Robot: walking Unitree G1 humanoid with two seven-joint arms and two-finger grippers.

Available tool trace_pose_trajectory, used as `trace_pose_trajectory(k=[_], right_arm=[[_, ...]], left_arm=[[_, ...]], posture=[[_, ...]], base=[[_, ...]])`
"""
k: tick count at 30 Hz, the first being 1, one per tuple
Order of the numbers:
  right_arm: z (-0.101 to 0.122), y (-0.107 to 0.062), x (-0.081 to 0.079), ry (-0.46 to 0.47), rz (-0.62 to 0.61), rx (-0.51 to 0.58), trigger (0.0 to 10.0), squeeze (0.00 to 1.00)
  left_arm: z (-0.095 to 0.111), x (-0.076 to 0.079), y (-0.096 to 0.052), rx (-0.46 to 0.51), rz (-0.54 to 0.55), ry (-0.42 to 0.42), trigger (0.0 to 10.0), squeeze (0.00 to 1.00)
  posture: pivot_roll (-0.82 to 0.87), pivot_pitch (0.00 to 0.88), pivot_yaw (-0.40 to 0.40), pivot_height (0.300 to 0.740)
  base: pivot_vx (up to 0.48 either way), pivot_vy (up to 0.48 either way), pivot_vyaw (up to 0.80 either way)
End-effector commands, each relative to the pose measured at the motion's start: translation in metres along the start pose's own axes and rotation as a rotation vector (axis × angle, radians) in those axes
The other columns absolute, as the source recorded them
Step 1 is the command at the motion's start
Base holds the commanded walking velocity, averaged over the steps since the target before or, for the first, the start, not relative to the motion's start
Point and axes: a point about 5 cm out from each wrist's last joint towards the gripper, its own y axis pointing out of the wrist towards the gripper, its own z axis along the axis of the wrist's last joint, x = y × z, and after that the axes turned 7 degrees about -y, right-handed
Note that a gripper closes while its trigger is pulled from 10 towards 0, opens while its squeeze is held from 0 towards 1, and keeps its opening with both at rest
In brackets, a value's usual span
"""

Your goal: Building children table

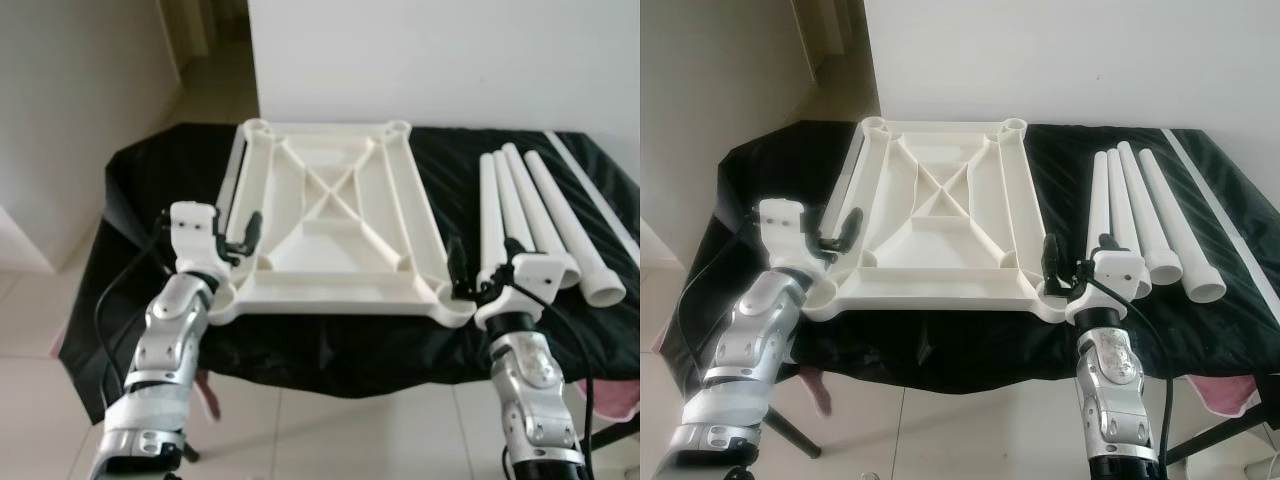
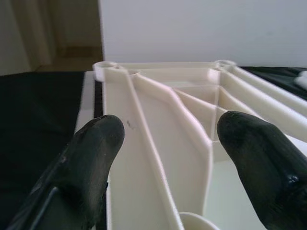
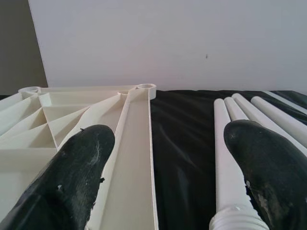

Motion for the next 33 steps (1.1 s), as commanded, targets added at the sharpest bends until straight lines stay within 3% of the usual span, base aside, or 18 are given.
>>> trace_pose_trajectory(k=[1,10,26,33], right_arm=[[0.0004,0.0017,-0.0029,0.001,0.004,0.009,10.0,0.0],[0.0008,0.0015,-0.0027,0.0,0.005,0.01,10.0,0.0],[0.0002,0.0007,-0.0029,0.0,0.005,0.009,10.0,0.0],[-0.0001,0.0005,-0.0024,-0.001,0.004,0.008,10.0,0.0]], left_arm=[[-0.0003,-0.0001,0.0002,-0.008,-0.014,0.018,10.0,0.0],[-0.0012,0.0017,0.0003,-0.014,-0.03,0.009,10.0,0.0],[-0.0031,0.0027,-0.0004,-0.025,-0.034,-0.01,10.0,0.0],[-0.0022,0.0026,-0.0008,-0.02,-0.034,0.026,10.0,0.0]], posture=[[-0.07,0.0,0.01,0.74],[-0.07,0.0,0.011,0.74],[-0.07,0.0,0.01,0.74],[-0.07,0.0,0.01,0.74]], base=[[0.0,0.0,0.0],[0.0,0.0,0.0],[0.0,0.434,0.0],[0.0,0.0,0.0]])
